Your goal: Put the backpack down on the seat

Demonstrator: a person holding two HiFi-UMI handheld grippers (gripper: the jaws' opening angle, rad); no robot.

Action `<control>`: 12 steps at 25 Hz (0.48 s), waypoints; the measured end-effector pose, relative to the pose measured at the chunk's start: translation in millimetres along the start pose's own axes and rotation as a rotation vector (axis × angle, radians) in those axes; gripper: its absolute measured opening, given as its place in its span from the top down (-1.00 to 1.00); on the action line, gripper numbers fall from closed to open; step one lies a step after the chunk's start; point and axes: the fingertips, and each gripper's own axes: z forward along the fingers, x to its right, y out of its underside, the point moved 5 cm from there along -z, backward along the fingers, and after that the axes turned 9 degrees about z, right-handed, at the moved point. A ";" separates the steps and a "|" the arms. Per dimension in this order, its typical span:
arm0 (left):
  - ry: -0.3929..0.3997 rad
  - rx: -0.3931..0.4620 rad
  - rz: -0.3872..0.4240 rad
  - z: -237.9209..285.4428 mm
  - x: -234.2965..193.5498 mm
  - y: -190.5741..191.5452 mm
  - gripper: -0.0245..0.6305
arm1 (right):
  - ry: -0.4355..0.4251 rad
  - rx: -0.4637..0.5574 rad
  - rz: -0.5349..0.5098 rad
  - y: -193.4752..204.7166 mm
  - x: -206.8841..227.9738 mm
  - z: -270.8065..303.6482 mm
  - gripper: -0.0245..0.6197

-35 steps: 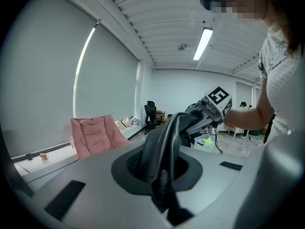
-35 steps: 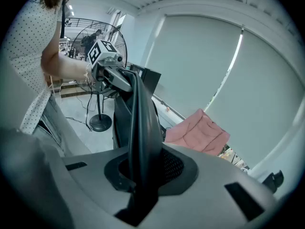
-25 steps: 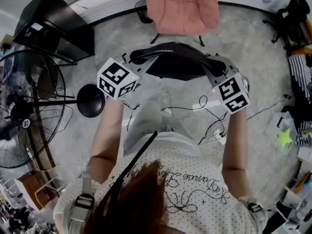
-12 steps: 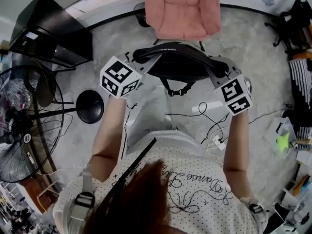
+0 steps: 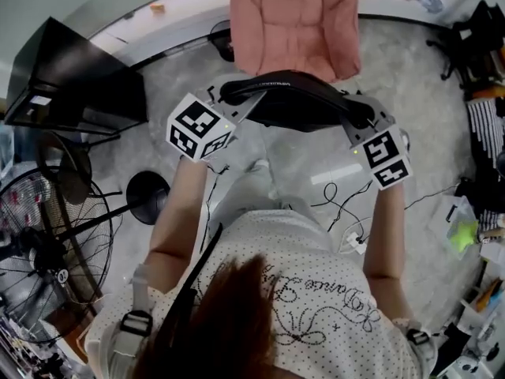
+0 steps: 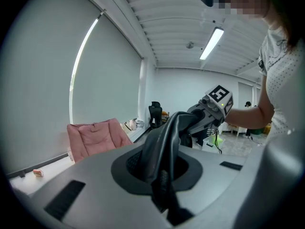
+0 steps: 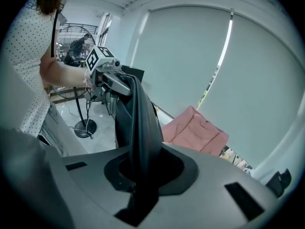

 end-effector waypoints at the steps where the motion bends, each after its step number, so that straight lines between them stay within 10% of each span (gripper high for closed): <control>1: 0.003 0.002 0.004 4.2 -9.8 -1.4 0.82 | 0.004 0.003 0.003 -4.1 7.0 5.3 0.73; 12: -0.009 0.002 -0.009 35.0 -69.4 -4.0 0.82 | -0.004 0.001 0.001 -29.0 58.0 43.0 0.73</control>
